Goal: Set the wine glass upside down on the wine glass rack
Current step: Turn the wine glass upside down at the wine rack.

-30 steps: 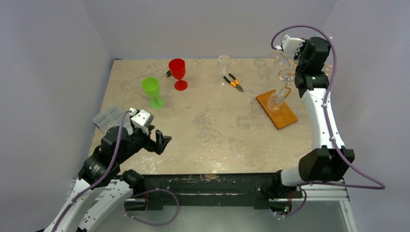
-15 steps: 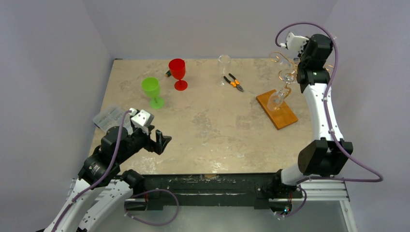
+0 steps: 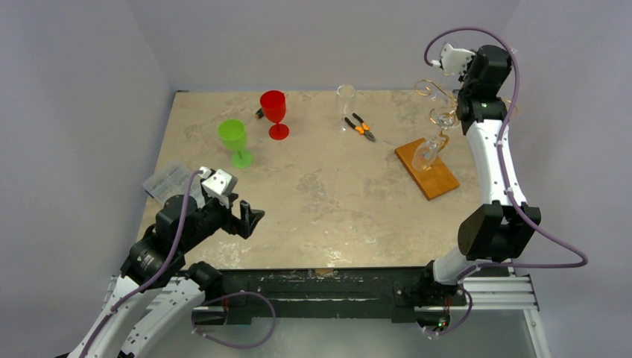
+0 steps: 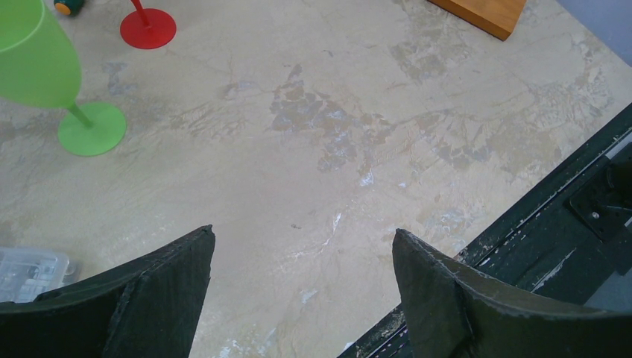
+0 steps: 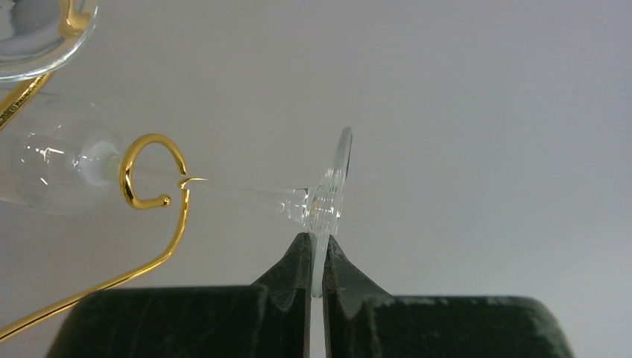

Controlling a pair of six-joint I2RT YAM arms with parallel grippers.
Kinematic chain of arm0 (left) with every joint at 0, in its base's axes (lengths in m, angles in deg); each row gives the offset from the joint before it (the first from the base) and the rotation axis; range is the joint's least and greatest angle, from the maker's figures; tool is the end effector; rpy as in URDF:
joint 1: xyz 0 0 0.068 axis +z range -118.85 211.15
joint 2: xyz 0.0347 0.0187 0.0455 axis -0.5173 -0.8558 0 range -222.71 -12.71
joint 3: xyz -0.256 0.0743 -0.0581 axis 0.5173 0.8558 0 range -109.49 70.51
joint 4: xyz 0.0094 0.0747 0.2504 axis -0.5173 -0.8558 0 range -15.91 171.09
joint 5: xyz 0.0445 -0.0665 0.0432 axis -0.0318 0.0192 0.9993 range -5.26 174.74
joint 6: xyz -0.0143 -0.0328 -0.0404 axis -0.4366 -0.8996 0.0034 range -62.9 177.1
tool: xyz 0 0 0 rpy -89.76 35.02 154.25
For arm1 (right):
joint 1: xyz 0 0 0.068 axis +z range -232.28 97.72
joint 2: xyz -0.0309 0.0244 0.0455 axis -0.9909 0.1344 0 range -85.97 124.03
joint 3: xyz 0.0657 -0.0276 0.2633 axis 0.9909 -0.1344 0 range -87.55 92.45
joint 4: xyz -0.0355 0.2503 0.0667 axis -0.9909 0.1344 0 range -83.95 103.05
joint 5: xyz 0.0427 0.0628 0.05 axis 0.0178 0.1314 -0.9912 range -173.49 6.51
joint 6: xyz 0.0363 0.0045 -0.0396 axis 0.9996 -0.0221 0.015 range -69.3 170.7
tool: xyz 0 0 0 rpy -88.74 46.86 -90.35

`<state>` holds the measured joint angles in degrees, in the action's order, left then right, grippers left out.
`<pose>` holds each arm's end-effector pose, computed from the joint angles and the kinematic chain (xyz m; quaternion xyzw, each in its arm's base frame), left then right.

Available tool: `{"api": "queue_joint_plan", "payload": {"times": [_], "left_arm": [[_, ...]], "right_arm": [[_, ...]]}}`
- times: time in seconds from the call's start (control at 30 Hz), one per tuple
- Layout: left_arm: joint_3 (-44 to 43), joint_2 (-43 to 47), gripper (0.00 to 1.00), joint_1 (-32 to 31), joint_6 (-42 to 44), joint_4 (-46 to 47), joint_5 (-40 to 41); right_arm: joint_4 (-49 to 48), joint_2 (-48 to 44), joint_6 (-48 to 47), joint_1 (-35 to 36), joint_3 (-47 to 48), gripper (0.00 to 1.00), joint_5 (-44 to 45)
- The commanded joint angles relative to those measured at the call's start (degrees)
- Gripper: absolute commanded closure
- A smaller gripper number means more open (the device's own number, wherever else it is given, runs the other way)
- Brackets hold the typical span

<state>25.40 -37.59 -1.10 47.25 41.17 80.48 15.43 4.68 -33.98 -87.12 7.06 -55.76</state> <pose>0.0771 -0.0518 0.3286 0.1797 0.7973 -0.2350 0.5261 0.3656 -0.0476 0.4443 -0.3373 0.6543 -0.5859 0.3390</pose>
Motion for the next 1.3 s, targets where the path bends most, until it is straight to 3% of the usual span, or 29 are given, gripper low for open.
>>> {"api": "queue_joint_plan", "payload": {"times": [0.0, 1.27], "left_arm": [[0.14, 0.10, 0.14, 0.50, 0.79, 2.35, -0.46], [0.19, 0.06, 0.14, 0.65, 0.79, 2.35, -0.54]], "right_arm": [[-4.18, -1.24, -0.33, 0.00, 3.61, 1.00, -0.15], [6.53, -5.31, 2.15, 1.78, -1.36, 1.00, -4.15]]}}
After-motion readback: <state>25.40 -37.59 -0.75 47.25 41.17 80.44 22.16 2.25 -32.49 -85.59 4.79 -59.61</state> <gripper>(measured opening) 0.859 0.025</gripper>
